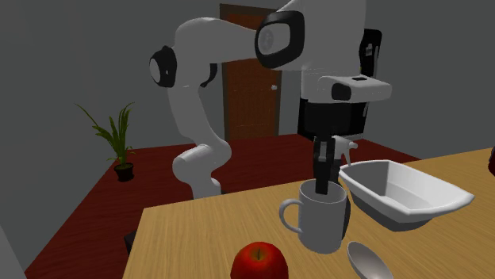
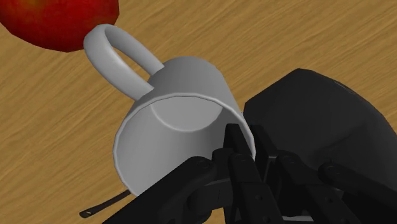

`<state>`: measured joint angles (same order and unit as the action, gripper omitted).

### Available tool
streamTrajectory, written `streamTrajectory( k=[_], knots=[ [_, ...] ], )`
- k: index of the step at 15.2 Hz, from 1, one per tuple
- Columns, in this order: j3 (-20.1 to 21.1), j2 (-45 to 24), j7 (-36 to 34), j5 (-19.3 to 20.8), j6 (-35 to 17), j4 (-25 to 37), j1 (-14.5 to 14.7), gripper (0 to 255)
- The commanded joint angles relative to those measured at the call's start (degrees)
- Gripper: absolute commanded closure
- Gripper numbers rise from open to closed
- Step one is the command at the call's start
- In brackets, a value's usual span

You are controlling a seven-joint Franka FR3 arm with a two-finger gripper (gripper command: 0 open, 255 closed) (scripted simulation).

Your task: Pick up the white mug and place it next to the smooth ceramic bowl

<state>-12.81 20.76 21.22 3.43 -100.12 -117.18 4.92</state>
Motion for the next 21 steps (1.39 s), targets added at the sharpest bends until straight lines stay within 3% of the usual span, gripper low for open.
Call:
streamTrajectory(
  k=[1, 10, 18, 19, 21],
  knots=[
    [-0.01, 0.28, -0.08, 0.08, -1.61, -1.85, -0.04, 255],
    [-0.37, 0.27, -0.05, 0.3, -8.73, -8.97, -0.22, 255],
    [-0.37, 0.27, -0.05, 0.3, -8.73, -8.97, -0.22, 255],
    [-0.37, 0.27, -0.05, 0.3, -8.73, -8.97, -0.22, 0],
    [-0.37, 0.27, -0.05, 0.3, -8.73, -8.97, -0.22, 0]
  ],
)
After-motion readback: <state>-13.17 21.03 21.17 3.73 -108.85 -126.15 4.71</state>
